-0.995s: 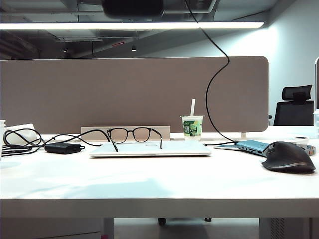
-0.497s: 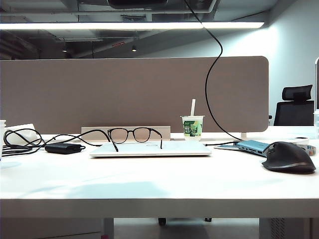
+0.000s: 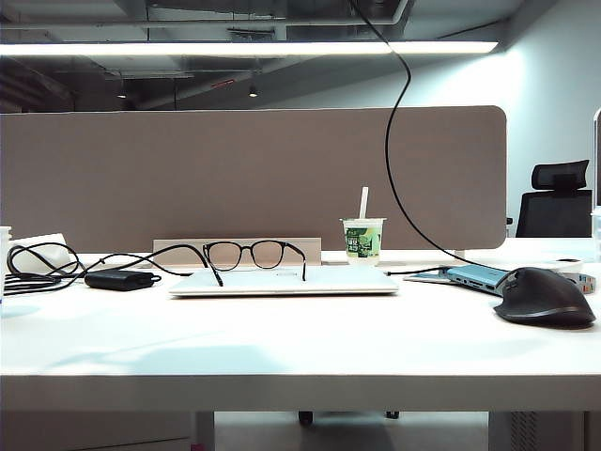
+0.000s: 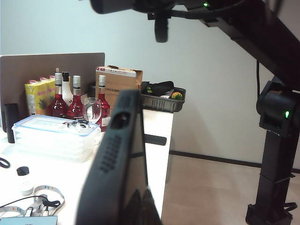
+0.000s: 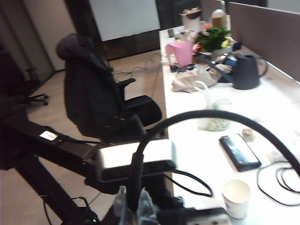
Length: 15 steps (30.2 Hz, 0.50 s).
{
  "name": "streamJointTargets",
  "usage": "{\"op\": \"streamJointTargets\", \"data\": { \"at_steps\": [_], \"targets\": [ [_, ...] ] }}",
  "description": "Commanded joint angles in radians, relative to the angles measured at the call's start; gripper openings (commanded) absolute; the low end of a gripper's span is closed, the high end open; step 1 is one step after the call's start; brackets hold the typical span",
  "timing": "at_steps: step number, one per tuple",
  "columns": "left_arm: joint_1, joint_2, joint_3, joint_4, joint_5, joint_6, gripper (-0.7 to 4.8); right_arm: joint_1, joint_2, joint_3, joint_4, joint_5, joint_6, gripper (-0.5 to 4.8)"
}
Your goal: Pick up the black phone, pick up the charger plug, insert the charger plug into the phone's charging port, and finally place the connected phone back on the desk.
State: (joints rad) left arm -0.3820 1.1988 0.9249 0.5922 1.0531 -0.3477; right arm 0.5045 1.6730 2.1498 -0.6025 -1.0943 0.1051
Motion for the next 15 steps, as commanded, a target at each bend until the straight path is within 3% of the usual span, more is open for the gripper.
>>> {"op": "streamJointTargets", "data": {
  "at_steps": [1, 9, 15],
  "targets": [
    [0.0, -0.005, 0.008, 0.035, -0.001, -0.008, -0.07, 0.033, 0.0, 0.003, 0.007, -0.008, -0.043, -0.05],
    [0.0, -0.006, 0.008, 0.058, 0.002, -0.008, -0.06, 0.068, 0.004, -0.005, -0.057, -0.006, -0.177, -0.06],
    [0.0, -0.006, 0.008, 0.061, 0.008, -0.012, -0.07, 0.068, 0.012, -0.023, -0.103, 0.0, -0.192, -0.06]
  ]
}}
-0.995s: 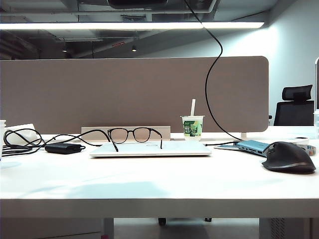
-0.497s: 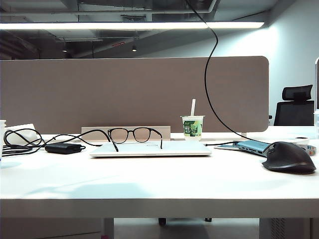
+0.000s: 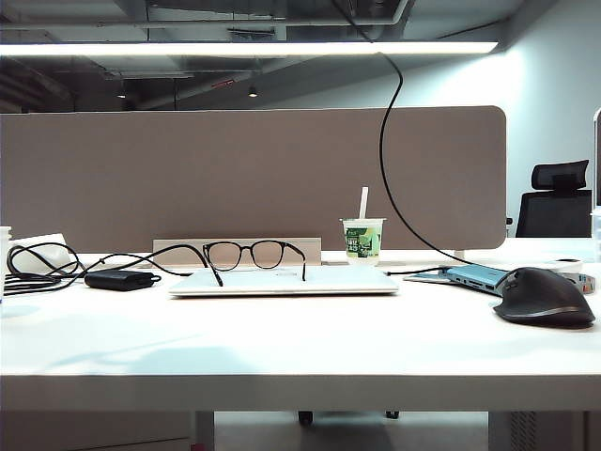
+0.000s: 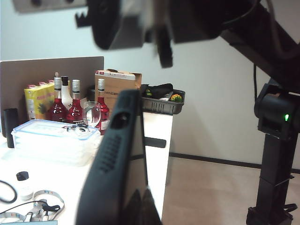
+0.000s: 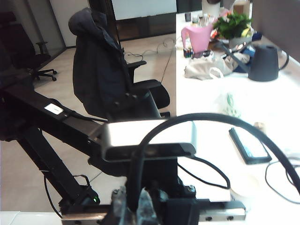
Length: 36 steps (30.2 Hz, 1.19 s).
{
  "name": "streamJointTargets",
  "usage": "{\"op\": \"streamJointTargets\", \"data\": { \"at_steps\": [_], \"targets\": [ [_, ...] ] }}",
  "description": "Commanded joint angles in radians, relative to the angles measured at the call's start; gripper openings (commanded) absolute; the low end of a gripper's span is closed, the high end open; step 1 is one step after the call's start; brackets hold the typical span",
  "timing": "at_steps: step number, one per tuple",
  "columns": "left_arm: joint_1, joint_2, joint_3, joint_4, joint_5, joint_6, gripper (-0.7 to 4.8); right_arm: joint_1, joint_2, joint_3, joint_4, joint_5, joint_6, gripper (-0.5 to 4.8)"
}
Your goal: Pick up the black phone, pick up the charger plug, insert the charger plug into the phone's charging port, and finally place the connected phone back on the desk.
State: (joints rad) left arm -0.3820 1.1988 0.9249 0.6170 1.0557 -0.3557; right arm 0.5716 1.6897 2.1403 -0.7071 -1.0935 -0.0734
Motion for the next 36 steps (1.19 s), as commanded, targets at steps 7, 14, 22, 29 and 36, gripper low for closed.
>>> {"op": "streamJointTargets", "data": {
  "at_steps": [7, 14, 22, 29, 36],
  "targets": [
    [0.0, -0.006, 0.008, 0.036, 0.007, -0.003, -0.07, 0.001, -0.004, -0.032, -0.002, 0.003, -0.033, -0.05],
    [0.0, -0.006, 0.008, 0.043, 0.006, 0.002, -0.07, 0.0, -0.005, -0.032, -0.007, 0.003, -0.033, -0.06],
    [0.0, -0.006, 0.008, 0.065, 0.005, 0.002, -0.07, 0.0, -0.004, -0.032, -0.014, 0.023, -0.034, -0.06],
    [0.0, -0.006, 0.008, 0.065, 0.003, 0.001, -0.07, 0.0, -0.005, -0.032, -0.025, 0.03, -0.036, -0.05],
    [0.0, -0.006, 0.008, 0.065, -0.008, 0.001, -0.07, 0.0, -0.005, -0.031, -0.037, 0.03, -0.036, -0.05]
  ]
}}
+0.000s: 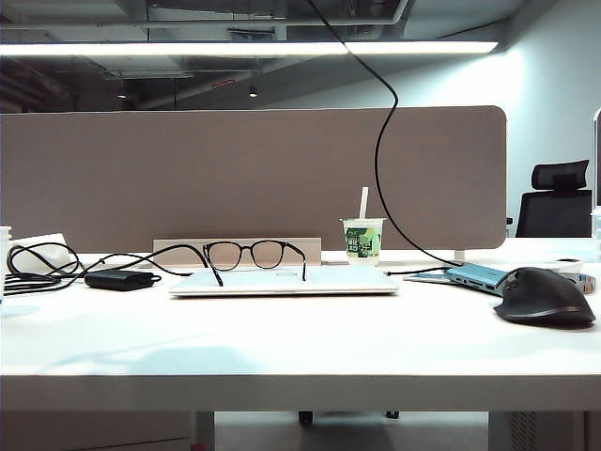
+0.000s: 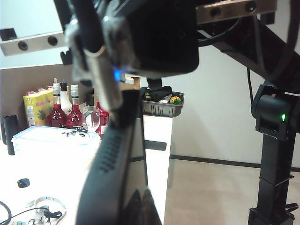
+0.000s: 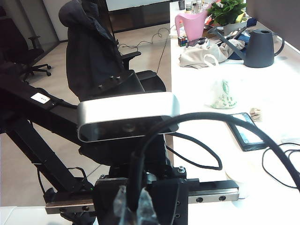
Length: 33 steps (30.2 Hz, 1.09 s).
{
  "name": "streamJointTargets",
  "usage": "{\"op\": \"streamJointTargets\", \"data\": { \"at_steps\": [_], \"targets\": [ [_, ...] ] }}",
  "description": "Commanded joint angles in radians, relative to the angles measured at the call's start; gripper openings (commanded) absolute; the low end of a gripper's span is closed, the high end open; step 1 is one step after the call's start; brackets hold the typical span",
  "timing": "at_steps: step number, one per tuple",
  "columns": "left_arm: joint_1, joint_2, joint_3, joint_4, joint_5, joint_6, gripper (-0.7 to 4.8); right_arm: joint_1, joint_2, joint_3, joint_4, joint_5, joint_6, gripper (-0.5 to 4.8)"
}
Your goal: Pick up the black phone, pick up the charger plug, insert the charger plug into the phone's charging port, and finally place the connected phone back on the desk.
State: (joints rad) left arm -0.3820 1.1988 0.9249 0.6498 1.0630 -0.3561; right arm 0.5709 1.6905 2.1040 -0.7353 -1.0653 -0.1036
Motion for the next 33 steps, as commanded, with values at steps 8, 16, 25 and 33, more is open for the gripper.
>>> {"op": "streamJointTargets", "data": {
  "at_steps": [8, 16, 25, 33],
  "targets": [
    [0.0, -0.006, 0.008, 0.032, -0.039, 0.002, -0.07, 0.001, -0.005, 0.005, -0.025, 0.006, -0.01, -0.06],
    [0.0, -0.006, 0.008, 0.034, -0.099, 0.002, -0.07, 0.001, -0.006, 0.005, -0.025, 0.016, -0.01, -0.05],
    [0.0, -0.006, 0.008, 0.041, -0.109, 0.005, -0.07, 0.001, -0.006, 0.005, -0.055, 0.031, -0.058, -0.06],
    [0.0, -0.006, 0.008, 0.066, -0.109, 0.005, -0.06, 0.001, -0.006, 0.005, -0.113, 0.072, -0.108, -0.06]
  ]
}}
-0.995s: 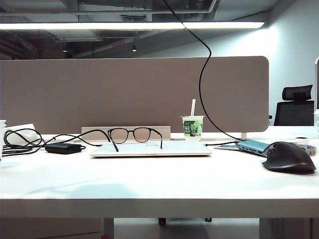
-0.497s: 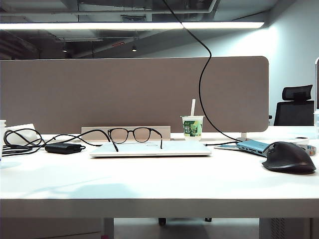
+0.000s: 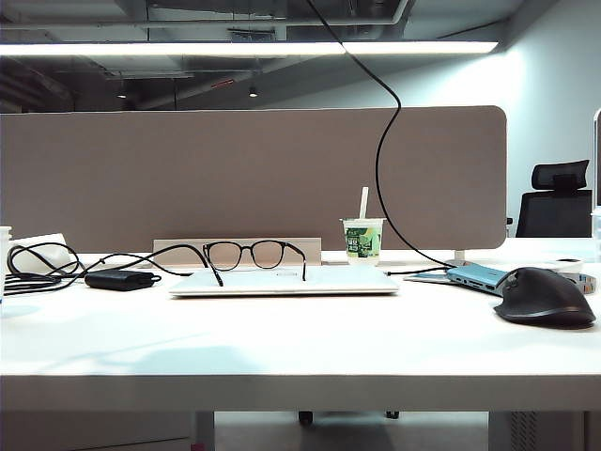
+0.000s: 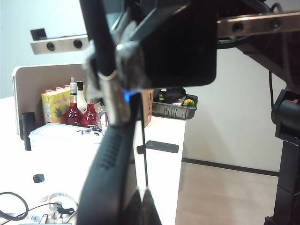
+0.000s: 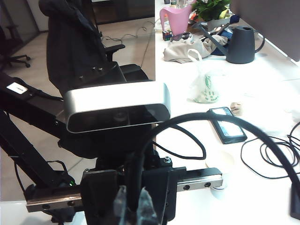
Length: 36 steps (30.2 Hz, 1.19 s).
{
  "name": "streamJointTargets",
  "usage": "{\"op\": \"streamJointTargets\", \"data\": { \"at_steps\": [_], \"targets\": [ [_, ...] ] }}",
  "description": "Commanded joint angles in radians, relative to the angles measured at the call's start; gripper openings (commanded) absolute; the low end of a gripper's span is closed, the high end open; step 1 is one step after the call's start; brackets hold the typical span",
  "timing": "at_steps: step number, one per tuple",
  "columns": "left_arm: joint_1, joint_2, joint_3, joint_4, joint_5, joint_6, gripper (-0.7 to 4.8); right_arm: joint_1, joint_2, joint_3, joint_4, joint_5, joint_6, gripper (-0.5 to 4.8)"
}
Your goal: Pick up the black phone, pick up the charger plug, insert the charger plug into the phone's charging port, and finally place the connected phone back on the desk.
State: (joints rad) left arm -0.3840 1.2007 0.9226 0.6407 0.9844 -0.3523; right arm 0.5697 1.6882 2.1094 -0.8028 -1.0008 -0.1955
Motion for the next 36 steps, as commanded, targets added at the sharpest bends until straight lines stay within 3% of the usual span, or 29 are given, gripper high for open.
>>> {"op": "streamJointTargets", "data": {
  "at_steps": [1, 8, 12, 17, 20, 22, 23, 25, 27, 30, 36],
  "targets": [
    [0.002, -0.008, 0.011, 0.077, -0.03, 0.001, -0.06, 0.002, -0.003, 0.0, -0.045, 0.008, -0.016, -0.05],
    [0.002, -0.008, 0.01, 0.079, -0.03, 0.005, -0.07, -0.005, -0.007, 0.002, -0.034, 0.015, -0.014, 0.04],
    [0.002, -0.003, 0.01, 0.063, -0.03, 0.01, -0.07, -0.03, -0.018, 0.007, -0.03, 0.05, 0.0, 1.26],
    [0.002, 0.005, 0.01, -0.077, -0.031, 0.117, -0.07, -0.092, -0.063, 0.007, -0.035, 0.084, 0.012, 1.61],
    [0.002, 0.031, 0.01, -0.14, -0.068, 0.11, -0.06, -0.119, -0.093, 0.007, -0.088, 0.197, 0.01, 1.41],
    [0.002, 0.059, 0.01, -0.197, -0.117, 0.102, -0.07, -0.126, -0.103, 0.006, -0.148, 0.36, -0.025, 0.25],
    [0.002, 0.08, 0.01, -0.211, -0.135, 0.072, -0.07, -0.126, -0.103, 0.004, -0.178, 0.46, -0.054, -0.05],
    [0.002, 0.129, 0.01, -0.221, -0.184, -0.01, -0.07, -0.126, -0.103, -0.004, -0.207, 0.645, -0.071, -0.05],
    [0.002, 0.176, 0.01, -0.221, -0.287, -0.104, -0.07, -0.126, -0.103, -0.013, -0.219, 0.739, -0.069, -0.05],
    [0.002, 0.262, 0.01, -0.221, -0.384, -0.184, -0.06, -0.126, -0.103, -0.015, -0.241, 0.76, -0.066, -0.05],
    [0.0, 0.417, 0.01, -0.222, -0.404, -0.264, -0.06, -0.125, -0.103, -0.023, -0.252, 0.759, -0.033, -0.05]
  ]
}}
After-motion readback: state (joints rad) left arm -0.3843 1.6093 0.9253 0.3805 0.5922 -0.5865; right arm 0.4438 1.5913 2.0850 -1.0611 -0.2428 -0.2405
